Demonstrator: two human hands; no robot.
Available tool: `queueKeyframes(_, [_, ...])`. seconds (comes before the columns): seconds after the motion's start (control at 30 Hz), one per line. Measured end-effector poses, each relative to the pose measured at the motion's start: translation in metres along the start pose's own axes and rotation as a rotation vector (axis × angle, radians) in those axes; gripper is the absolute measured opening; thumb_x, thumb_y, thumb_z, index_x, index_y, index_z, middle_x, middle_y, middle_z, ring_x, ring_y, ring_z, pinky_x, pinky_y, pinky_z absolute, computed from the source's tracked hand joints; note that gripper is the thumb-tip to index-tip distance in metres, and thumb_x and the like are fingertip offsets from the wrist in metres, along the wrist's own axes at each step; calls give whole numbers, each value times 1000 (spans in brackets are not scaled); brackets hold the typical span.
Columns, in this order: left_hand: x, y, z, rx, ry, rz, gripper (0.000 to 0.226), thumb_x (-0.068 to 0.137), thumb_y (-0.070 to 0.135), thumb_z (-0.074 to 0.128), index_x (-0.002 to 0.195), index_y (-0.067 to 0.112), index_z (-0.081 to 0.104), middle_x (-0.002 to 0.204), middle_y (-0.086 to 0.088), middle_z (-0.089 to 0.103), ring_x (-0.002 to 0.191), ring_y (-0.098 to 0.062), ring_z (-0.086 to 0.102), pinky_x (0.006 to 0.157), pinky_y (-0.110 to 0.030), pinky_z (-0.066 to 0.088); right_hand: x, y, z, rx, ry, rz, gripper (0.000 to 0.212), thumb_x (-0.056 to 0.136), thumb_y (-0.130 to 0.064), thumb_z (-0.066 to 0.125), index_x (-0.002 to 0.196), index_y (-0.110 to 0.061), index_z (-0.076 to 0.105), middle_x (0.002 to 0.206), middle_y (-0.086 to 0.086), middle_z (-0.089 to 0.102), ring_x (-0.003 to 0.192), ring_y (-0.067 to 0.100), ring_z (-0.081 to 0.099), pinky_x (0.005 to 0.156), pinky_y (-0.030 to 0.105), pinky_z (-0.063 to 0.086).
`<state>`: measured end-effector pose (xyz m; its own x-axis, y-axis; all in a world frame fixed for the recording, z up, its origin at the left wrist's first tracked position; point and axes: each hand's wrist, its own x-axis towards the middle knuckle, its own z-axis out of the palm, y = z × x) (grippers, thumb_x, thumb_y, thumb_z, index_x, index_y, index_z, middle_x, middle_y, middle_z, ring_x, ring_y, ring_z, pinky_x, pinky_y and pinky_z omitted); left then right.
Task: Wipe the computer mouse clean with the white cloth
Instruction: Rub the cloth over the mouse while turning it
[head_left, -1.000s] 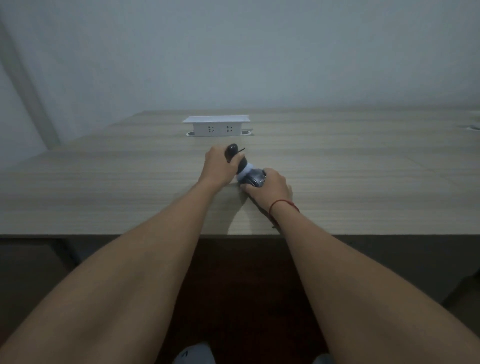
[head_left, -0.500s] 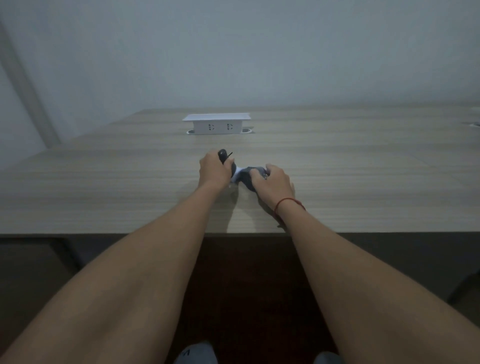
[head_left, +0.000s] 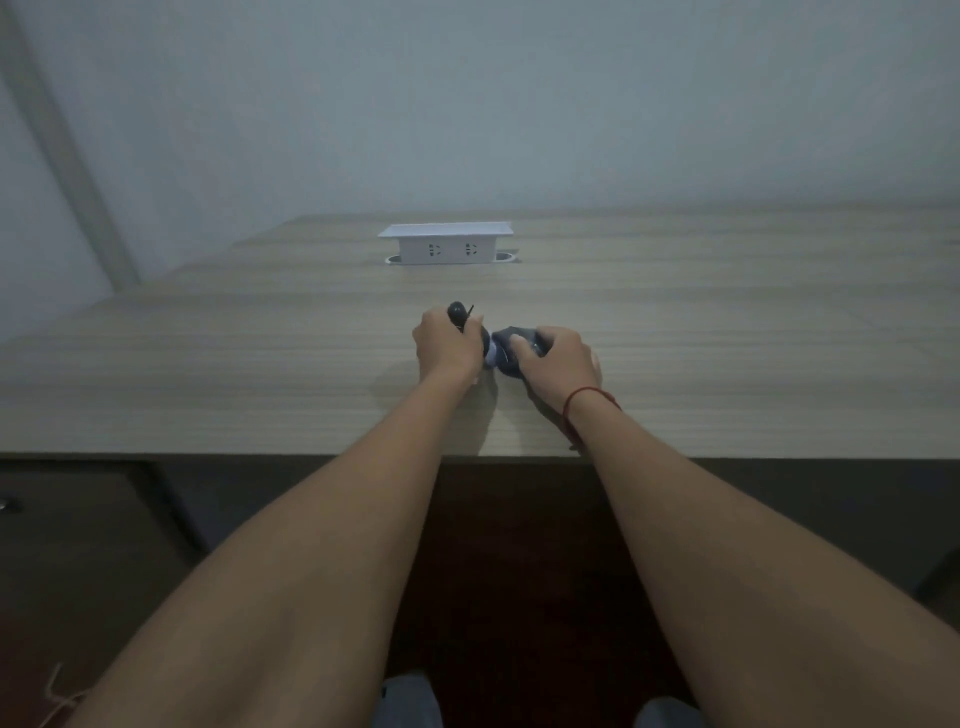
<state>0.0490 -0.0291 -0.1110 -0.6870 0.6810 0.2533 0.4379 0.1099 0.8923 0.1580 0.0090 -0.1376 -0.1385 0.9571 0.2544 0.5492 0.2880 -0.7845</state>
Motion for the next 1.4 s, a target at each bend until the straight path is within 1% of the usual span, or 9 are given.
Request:
queueKeyframes(0.13, [-2, -1, -5, -86, -229, 50, 21, 89, 27, 66, 87, 5, 66, 91, -12, 70, 88, -28, 70, 77, -40, 61, 4, 1, -3, 2, 48, 37, 25, 92, -43, 51, 92, -20, 61, 85, 1, 62, 88, 23, 58, 102, 47, 41])
queueKeyframes(0.23, [-1, 3, -18, -152, -341, 72, 13, 91, 20, 65, 95, 8, 64, 95, -12, 69, 89, -24, 71, 70, -27, 63, 5, -1, -4, -24, 41, 44, 29, 95, -41, 48, 105, -18, 62, 91, 1, 59, 86, 18, 48, 107, 44, 34])
queueKeyframes(0.4, [-8, -1, -7, -72, -125, 63, 26, 88, 28, 67, 100, 5, 69, 101, -16, 70, 95, -28, 68, 85, -43, 59, 0, 0, -8, -50, 24, 28, 31, 97, -40, 46, 109, -16, 62, 88, 0, 53, 86, 17, 41, 111, 42, 30])
queueKeyframes(0.53, [-12, -2, -11, -241, -339, 16, 12, 91, 18, 66, 93, 6, 65, 98, -16, 69, 94, -28, 70, 73, -34, 63, 2, -1, -8, -6, 38, 70, 31, 96, -41, 47, 108, -16, 62, 103, 6, 67, 104, 24, 57, 112, 47, 31])
queueKeyframes(0.77, [-9, -8, -8, -306, -292, -62, 14, 88, 21, 69, 79, 12, 65, 89, -11, 71, 91, -27, 71, 79, -43, 62, 1, 1, -10, -14, 29, 54, 32, 94, -41, 48, 109, -16, 63, 107, 6, 68, 108, 26, 57, 110, 44, 32])
queueKeyframes(0.9, [-13, -6, -16, -448, -378, -134, 10, 91, 13, 65, 85, 6, 63, 86, -11, 70, 87, -25, 72, 66, -28, 63, 4, 1, -6, -24, 21, 46, 33, 94, -43, 48, 108, -18, 64, 107, 7, 69, 108, 27, 58, 110, 46, 33])
queueKeyframes(1.13, [1, -11, -10, -360, -228, -155, 33, 85, 25, 71, 104, -1, 66, 103, -18, 71, 90, -29, 71, 76, -42, 62, 8, 6, -4, -47, 10, 11, 33, 93, -44, 47, 104, -18, 64, 106, 7, 69, 107, 28, 59, 113, 48, 28])
queueKeyframes(1.23, [-1, -10, -14, -423, -365, -207, 17, 91, 14, 66, 99, 1, 60, 89, -12, 69, 82, -24, 71, 65, -30, 63, 8, 7, -7, -17, 13, 17, 33, 93, -43, 49, 106, -17, 64, 109, 8, 69, 110, 28, 58, 113, 48, 30])
queueKeyframes(1.4, [-1, -9, -5, -407, -267, -175, 14, 89, 15, 68, 94, 3, 63, 100, -17, 70, 88, -28, 72, 74, -39, 63, 6, 6, -6, 5, 30, 27, 30, 93, -41, 51, 102, -16, 64, 99, 7, 67, 105, 28, 60, 109, 47, 35])
